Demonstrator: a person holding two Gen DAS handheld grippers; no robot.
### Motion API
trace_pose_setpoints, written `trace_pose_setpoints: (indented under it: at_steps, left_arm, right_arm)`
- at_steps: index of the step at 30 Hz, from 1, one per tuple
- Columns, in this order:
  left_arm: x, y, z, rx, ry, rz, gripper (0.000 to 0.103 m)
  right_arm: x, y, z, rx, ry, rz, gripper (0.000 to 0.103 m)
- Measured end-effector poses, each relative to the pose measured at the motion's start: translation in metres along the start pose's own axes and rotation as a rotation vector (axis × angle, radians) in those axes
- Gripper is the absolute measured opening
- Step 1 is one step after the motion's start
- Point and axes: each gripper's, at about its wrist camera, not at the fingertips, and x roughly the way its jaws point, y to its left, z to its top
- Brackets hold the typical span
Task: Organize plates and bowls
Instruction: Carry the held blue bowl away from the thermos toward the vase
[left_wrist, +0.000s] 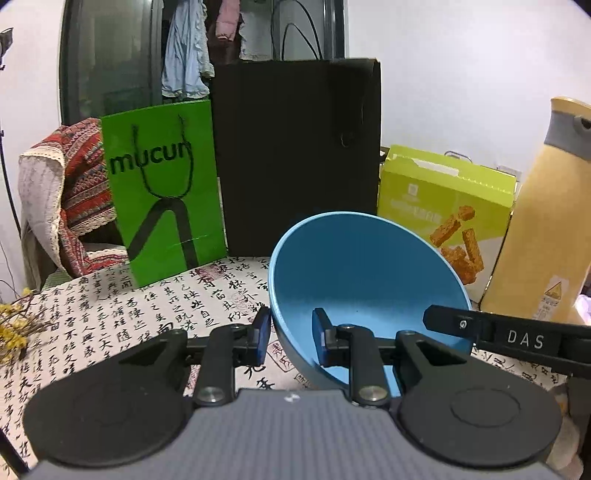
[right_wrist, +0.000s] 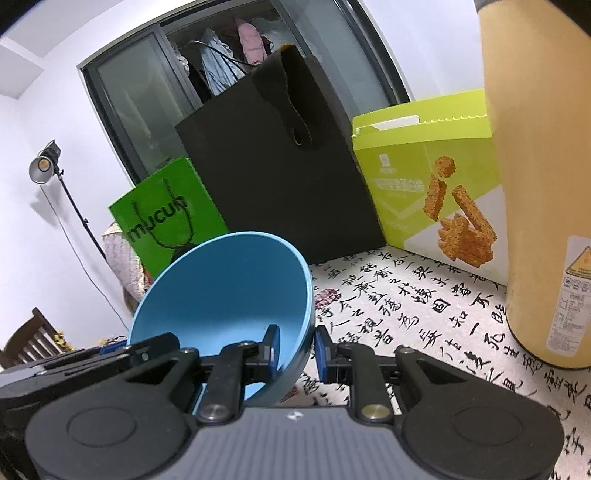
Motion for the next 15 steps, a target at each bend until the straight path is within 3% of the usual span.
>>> trace_pose_setpoints:
  at_steps: [15]
  left_arm:
    - [-0.060, -0.005, -0.012, -0.017, -0.036, 0.020, 0.024]
  right_arm:
    - [-0.058, 0.020, -0.014, -0.002, -0.013, 0.022, 0.020]
